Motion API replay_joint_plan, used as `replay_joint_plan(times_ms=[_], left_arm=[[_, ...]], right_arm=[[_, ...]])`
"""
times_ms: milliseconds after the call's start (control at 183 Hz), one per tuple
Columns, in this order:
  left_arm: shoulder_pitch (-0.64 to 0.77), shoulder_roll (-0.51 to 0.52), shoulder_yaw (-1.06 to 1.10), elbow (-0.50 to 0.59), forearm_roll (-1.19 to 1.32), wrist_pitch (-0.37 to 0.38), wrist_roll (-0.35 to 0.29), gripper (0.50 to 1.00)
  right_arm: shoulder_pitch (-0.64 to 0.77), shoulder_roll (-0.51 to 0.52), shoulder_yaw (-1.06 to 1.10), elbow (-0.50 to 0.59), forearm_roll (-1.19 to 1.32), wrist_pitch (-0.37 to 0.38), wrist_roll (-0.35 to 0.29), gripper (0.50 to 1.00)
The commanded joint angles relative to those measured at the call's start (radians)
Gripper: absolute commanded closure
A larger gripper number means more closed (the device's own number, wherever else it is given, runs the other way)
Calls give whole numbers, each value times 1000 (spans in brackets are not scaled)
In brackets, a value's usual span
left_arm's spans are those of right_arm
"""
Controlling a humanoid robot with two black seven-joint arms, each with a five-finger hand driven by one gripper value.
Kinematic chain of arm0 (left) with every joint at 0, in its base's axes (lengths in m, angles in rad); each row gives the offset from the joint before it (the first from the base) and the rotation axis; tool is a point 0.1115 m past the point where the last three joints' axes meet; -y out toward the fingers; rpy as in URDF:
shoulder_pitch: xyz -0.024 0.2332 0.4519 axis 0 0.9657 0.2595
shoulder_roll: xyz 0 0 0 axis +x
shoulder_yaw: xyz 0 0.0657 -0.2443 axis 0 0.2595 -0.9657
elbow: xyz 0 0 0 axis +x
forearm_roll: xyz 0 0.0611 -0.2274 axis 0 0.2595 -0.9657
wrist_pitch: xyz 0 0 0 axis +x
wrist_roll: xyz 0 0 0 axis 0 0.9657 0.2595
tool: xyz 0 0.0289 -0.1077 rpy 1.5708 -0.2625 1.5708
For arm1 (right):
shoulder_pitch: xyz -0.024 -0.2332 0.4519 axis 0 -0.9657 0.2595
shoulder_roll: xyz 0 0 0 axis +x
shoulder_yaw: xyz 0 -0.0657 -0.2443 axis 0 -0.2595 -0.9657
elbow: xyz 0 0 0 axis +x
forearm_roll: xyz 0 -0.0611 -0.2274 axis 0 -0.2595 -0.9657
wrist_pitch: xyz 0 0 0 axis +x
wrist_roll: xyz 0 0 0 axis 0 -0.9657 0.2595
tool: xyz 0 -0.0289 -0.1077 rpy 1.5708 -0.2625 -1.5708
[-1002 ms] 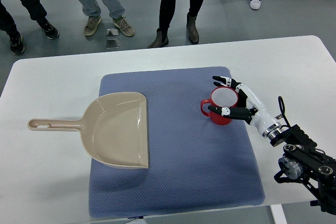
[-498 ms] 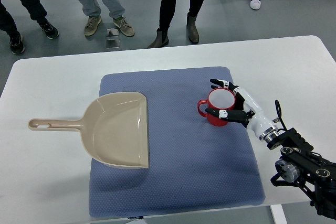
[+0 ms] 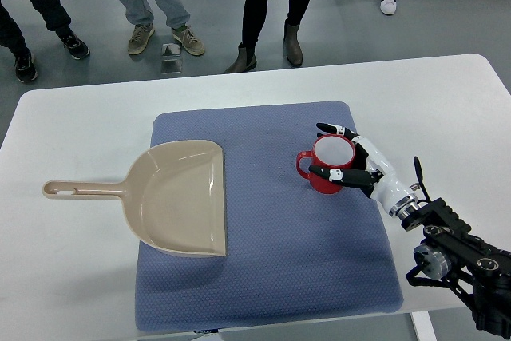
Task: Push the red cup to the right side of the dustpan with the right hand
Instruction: 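Push the red mug with the right hand toward the dustpan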
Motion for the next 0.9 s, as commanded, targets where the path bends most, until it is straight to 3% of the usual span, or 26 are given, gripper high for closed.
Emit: replay_joint_plan(times_ms=[0,892], left_arm=[[0,0,0,0,0,0,0,500],[0,0,0,0,0,0,0,500]], right_arm=[[5,2,0,0,0,2,0,572],[9,78,-38,3,-10,81,3,572]])
